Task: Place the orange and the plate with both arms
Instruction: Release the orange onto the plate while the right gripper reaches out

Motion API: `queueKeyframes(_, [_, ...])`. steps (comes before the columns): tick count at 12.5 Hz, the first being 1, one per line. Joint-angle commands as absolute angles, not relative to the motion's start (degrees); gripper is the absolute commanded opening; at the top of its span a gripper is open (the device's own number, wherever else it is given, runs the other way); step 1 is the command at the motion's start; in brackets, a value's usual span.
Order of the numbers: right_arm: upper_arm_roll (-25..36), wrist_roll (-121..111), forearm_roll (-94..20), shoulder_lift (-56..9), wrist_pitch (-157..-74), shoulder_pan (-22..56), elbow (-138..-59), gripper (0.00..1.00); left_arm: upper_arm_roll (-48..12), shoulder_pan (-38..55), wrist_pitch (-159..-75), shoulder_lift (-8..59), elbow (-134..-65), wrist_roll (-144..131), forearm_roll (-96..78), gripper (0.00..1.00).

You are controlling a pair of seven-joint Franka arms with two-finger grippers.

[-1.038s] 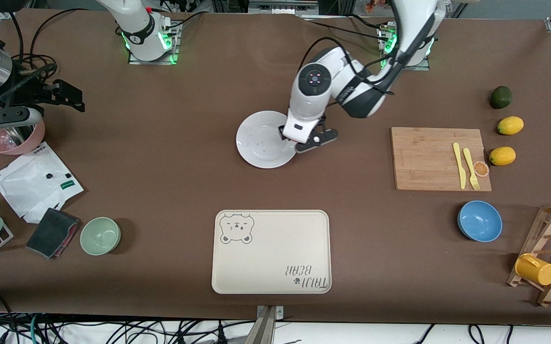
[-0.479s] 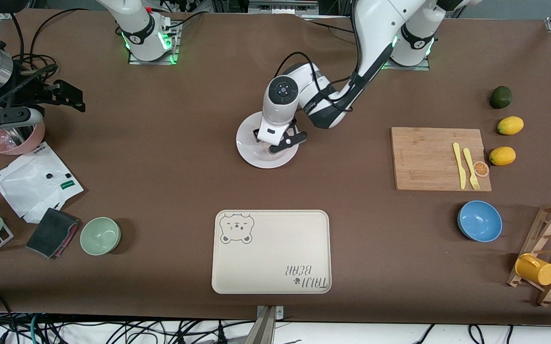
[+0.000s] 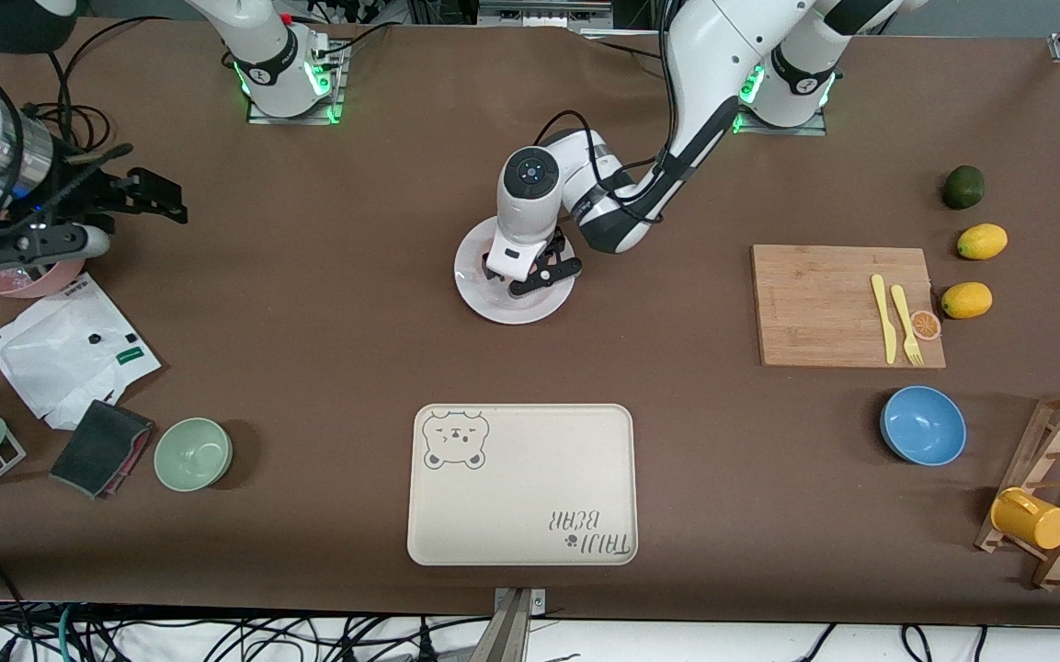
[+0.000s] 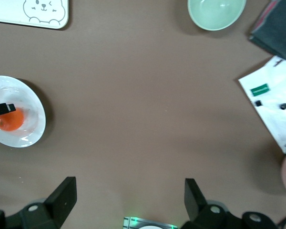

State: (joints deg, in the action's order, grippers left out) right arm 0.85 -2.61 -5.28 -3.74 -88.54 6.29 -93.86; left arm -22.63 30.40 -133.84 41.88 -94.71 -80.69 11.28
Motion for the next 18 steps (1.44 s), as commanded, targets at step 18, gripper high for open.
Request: queueKeyframes(18, [-5.2, -26.6, -52.1, -19.5, -115.0, 8.1, -115.6, 1.00, -21.6, -2.8, -91.4, 9.7, -91.3, -16.5, 9.3, 1.00])
